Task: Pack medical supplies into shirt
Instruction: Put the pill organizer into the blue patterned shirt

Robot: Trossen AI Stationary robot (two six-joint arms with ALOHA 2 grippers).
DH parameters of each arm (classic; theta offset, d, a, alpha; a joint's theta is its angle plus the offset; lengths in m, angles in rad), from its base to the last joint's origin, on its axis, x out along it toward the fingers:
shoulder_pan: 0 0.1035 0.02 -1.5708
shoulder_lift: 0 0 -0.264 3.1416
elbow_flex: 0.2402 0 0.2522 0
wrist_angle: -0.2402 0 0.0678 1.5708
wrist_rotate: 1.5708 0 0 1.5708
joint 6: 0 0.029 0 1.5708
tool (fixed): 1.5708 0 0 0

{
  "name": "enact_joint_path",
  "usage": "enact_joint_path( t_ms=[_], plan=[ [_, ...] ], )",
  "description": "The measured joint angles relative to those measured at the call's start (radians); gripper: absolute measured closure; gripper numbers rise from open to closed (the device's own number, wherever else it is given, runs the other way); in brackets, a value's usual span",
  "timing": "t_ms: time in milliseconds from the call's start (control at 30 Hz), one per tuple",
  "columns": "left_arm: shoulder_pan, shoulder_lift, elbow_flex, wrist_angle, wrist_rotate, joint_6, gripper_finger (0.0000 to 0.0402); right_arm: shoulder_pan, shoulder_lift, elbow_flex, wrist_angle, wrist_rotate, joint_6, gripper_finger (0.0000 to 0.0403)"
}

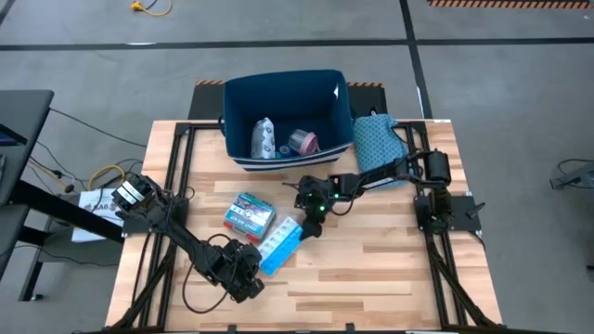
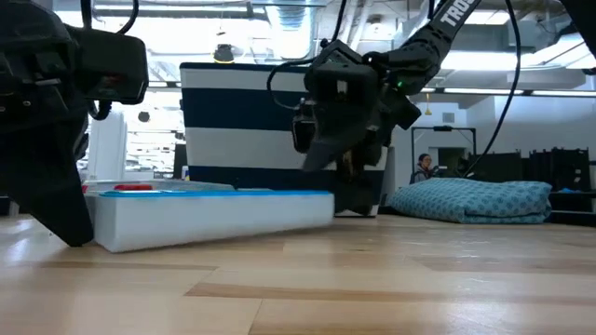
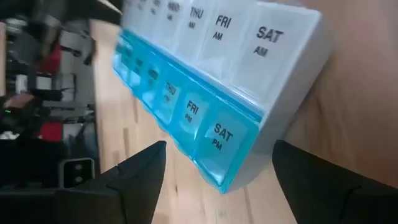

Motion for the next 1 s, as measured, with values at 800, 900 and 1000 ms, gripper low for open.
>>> enact_joint_path(
  t_ms=[800,900,1000],
  plan=[
    [-0.004,0.047,-0.001,0.060,-0.060,-0.003,0.0402,0.071,0.028,0.002,0.113,0.069,-0.019,0.0122],
    [-0.005,0.047,-0.001,0.061,-0.057,-0.005,0.0402,0.076,0.031,0.002,0.135,0.073,-0.018,0.0127],
    [-0.005,0.047,-0.001,0.061,-0.056,-0.007,0.0402,0.077,0.030,0.002,0.137,0.065,-0.015,0.0147]
  ],
)
